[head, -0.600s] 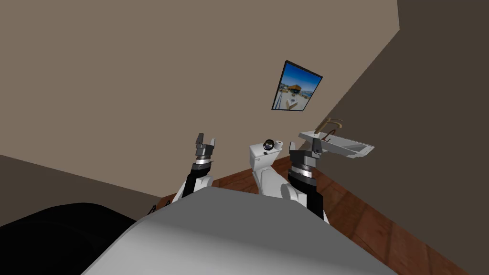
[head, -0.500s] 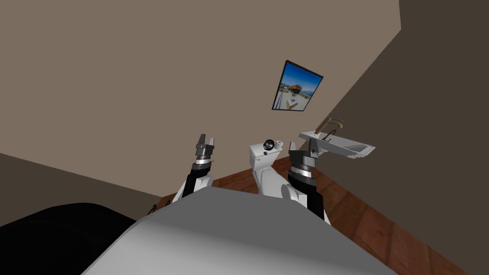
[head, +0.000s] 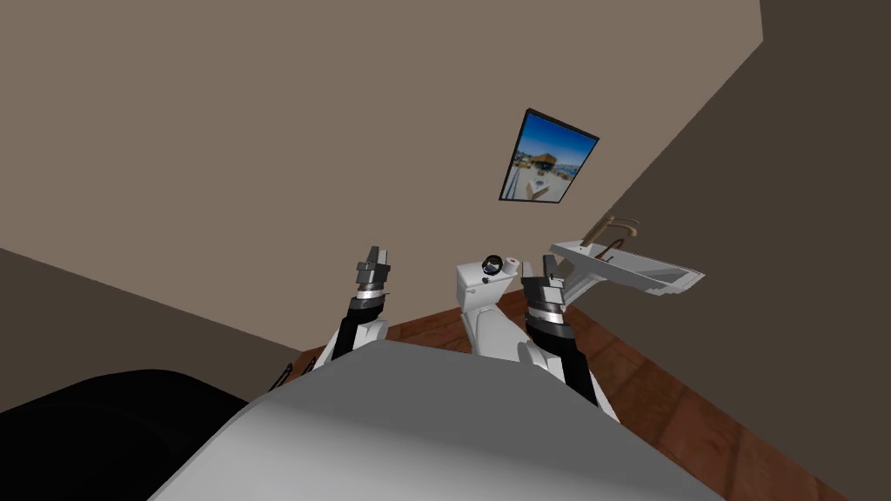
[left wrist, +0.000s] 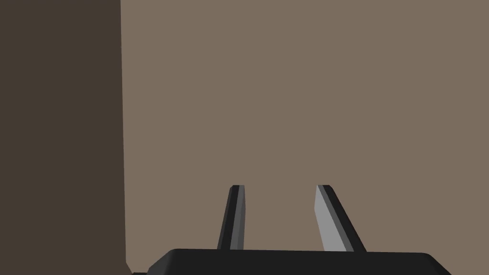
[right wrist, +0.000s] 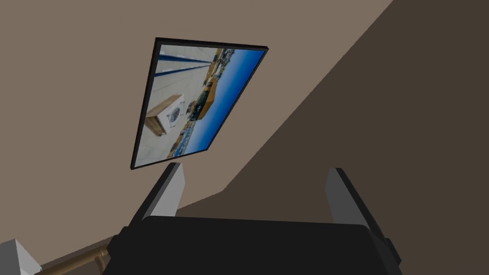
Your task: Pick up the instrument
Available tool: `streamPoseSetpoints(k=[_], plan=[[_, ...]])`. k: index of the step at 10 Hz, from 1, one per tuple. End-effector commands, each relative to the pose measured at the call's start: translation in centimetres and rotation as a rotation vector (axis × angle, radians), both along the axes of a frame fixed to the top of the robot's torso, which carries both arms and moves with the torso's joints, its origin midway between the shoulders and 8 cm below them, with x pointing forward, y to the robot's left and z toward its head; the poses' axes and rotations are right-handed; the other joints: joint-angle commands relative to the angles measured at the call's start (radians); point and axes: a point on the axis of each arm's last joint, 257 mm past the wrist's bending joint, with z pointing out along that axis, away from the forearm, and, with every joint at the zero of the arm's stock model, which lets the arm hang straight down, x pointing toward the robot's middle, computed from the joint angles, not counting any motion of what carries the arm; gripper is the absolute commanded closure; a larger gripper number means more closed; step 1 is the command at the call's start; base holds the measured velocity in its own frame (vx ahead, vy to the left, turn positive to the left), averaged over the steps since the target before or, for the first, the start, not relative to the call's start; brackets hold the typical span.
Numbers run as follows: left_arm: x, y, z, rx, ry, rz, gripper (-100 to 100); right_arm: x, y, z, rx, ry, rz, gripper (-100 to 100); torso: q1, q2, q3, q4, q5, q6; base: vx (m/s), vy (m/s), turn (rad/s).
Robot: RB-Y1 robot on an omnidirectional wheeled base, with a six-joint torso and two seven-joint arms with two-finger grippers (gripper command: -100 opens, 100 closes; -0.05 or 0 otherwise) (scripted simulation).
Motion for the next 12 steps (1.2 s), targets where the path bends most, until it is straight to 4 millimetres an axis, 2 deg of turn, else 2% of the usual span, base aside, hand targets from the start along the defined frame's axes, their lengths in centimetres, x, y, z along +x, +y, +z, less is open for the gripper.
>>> streamPoseSetpoints(k=[1, 3, 4, 5, 6, 7, 8, 9, 10, 11, 12], plan=[[0.0, 0.0, 0.0, 0.000, 0.000, 0.000, 0, 0.2, 0.2, -0.5, -0.047, 0.017, -0.004, -100, 0.000, 0.000, 0.000, 0.000, 0.000, 0.000, 0.002, -0.019, 0.037], [0.0, 0.0, 0.0, 0.000, 0.000, 0.000, 0, 0.8, 0.5, -2.6, -0.160, 0.073, -0.028, -100, 0.000, 0.000, 0.000, 0.000, 0.000, 0.000, 0.005, -0.019, 0.096], [0.0, 0.0, 0.0, 0.000, 0.000, 0.000, 0, 0.8, 0.7, -2.6, -0.187, 0.074, -0.027, -100, 0.000, 0.000, 0.000, 0.000, 0.000, 0.000, 0.004, -0.018, 0.059], [0.0, 0.0, 0.0, 0.000, 0.000, 0.000, 0, 1.1, 0.8, -3.9, -0.251, 0.104, -0.042, -100, 0.000, 0.000, 0.000, 0.000, 0.000, 0.000, 0.004, -0.013, 0.085], [0.0, 0.0, 0.0, 0.000, 0.000, 0.000, 0, 1.1, 0.9, -3.9, -0.263, 0.105, -0.041, -100, 0.000, 0.000, 0.000, 0.000, 0.000, 0.000, 0.004, -0.010, 0.046], [0.0, 0.0, 0.0, 0.000, 0.000, 0.000, 0, 1.3, 0.9, -5.3, -0.335, 0.136, -0.055, -100, 0.001, 0.000, 0.000, 0.000, 0.000, 0.000, 0.008, -0.008, 0.096], [0.0, 0.0, 0.0, 0.000, 0.000, 0.000, 0, 1.3, 1.0, -5.3, -0.345, 0.136, -0.057, -100, 0.001, -0.001, 0.000, 0.000, 0.000, 0.000, 0.008, -0.010, 0.049], [0.0, 0.0, 0.0, 0.000, 0.000, 0.000, 0, 1.5, 1.0, -6.8, -0.419, 0.168, -0.067, -100, 0.001, -0.001, 0.000, 0.000, 0.000, 0.000, 0.011, -0.008, 0.113], [0.0, 0.0, 0.0, 0.000, 0.000, 0.000, 0, 1.5, 1.0, -6.8, -0.430, 0.166, -0.073, -100, 0.001, -0.001, 0.000, 0.000, 0.000, 0.000, 0.009, -0.009, 0.042], [0.0, 0.0, 0.0, 0.000, 0.000, 0.000, 0, 1.7, 0.9, -8.4, -0.505, 0.199, -0.080, -100, 0.001, -0.001, 0.000, 0.000, 0.000, 0.000, 0.011, -0.005, 0.092], [0.0, 0.0, 0.0, 0.000, 0.000, 0.000, 0, 1.7, 0.9, -8.4, -0.519, 0.197, -0.090, -100, 0.001, -0.001, -0.001, 0.000, 0.000, 0.000, 0.012, -0.007, 0.051]])
